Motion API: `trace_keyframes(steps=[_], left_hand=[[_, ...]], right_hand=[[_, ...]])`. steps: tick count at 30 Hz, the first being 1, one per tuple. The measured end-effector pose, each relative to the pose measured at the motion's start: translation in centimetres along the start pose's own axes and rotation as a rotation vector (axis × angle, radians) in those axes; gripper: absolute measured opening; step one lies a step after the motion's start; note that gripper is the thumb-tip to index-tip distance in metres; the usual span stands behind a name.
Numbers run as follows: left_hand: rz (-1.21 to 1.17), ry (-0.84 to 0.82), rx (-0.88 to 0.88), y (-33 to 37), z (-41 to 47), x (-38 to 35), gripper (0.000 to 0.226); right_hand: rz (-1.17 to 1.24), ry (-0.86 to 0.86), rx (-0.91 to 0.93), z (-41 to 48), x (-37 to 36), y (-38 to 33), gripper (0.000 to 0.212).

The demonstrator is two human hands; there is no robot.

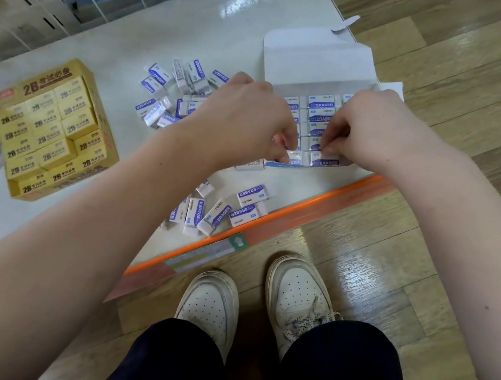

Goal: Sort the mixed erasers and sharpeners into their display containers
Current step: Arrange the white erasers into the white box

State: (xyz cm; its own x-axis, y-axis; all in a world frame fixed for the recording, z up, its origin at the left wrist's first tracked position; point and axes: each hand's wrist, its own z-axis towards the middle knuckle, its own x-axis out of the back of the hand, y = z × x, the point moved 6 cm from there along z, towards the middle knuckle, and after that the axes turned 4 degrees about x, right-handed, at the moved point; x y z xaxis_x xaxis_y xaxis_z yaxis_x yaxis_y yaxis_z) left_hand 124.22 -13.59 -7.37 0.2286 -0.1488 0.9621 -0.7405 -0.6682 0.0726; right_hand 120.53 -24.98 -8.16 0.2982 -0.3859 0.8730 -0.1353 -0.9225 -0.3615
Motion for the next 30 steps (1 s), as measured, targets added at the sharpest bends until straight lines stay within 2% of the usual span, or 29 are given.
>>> trace_keyframes(steps=[3,5,8,15,23,30], left_hand=[[-0.028,0.011,0.020,0.1,-0.1,-0.2,0.022],[-0.066,0.010,0.060,0.0,-0.2,-0.3,0.019],[-0.098,-0.012,0.098,0.0,0.0,0.1,0.015],[-0.089,-0.030,0.122,0.3,1.1,0.3,0.014],[-0.177,-0.188,0.128,0.0,1.9,0.4,0.010],[-0.105,-0.105,0.175,0.4,1.8,0.2,0.012]], right_hand=[[-0.073,-0.003,0.024,0.1,-0.1,-0.4,0.011],[-0.060,0.019,0.014,0.0,-0.1,-0.3,0.010],[-0.026,0.042,-0.014,-0.1,0.1,0.0,0.020],[-0.031,0.047,-0.028,-0.3,-0.2,0.0,0.014],[-0.015,0.059,-0.025,-0.1,-0.3,0.3,0.012],[-0.022,0.061,-0.017,0.0,-0.2,0.3,0.011]])
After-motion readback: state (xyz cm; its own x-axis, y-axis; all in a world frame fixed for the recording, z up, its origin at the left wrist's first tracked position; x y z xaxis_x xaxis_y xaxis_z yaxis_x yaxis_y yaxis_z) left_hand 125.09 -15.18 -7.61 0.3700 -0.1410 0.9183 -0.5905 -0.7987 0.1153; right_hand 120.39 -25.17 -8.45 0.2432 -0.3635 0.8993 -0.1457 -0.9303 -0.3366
